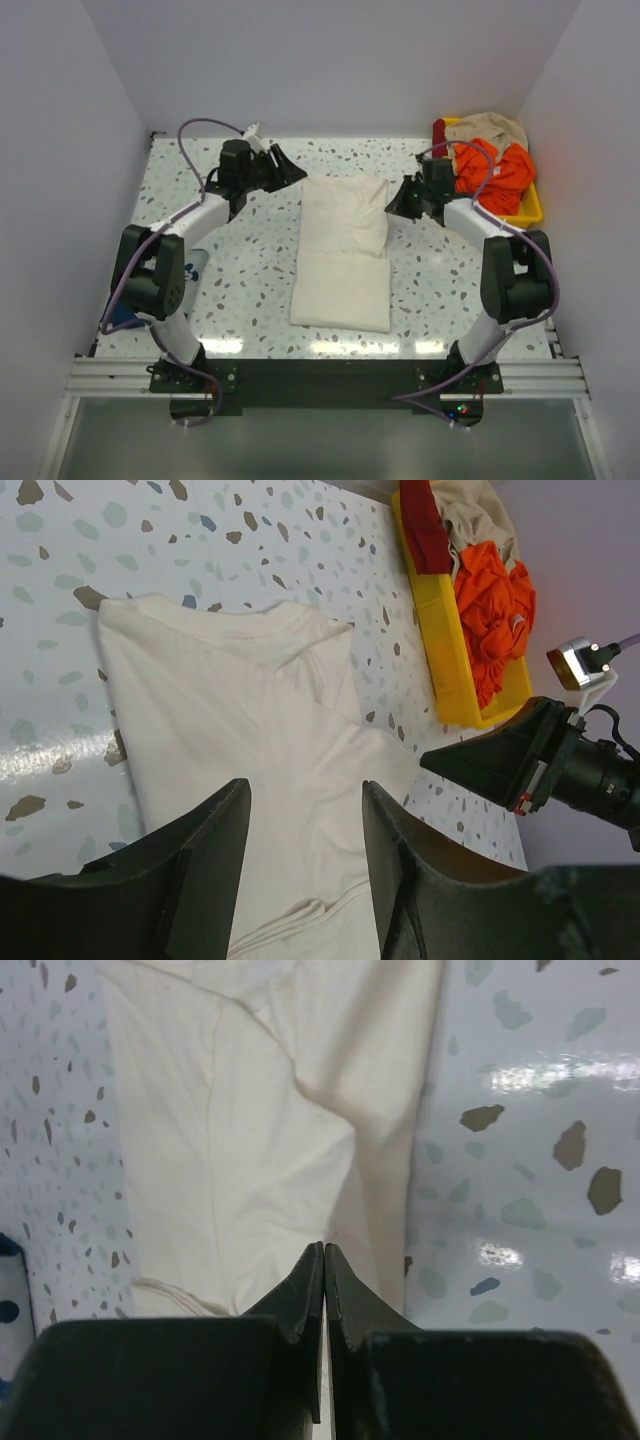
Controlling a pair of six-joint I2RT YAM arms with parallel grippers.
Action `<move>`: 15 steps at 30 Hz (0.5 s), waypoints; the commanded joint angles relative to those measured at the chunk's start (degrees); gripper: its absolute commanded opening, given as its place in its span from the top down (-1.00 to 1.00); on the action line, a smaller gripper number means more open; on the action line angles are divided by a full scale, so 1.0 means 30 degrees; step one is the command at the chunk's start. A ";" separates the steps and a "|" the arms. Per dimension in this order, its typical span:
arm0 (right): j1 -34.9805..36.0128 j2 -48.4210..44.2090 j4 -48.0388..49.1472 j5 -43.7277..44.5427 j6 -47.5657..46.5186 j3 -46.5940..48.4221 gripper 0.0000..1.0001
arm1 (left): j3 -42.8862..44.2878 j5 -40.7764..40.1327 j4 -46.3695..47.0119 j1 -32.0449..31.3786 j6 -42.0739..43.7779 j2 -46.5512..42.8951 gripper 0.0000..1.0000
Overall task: Fold and stack the t-shirts
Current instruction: Fold the tshirt
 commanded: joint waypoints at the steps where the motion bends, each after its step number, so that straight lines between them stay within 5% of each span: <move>1: 0.0984 -0.0365 -0.0313 -0.0110 0.0201 0.0883 1.00 | -0.0481 -0.0058 0.0534 -0.0106 -0.0179 -0.1055 -0.06; 15: 0.5640 0.3822 -0.0459 0.1178 0.1255 0.5102 1.00 | -0.3001 -0.0644 -0.0725 -0.0135 0.0026 -0.3779 -0.05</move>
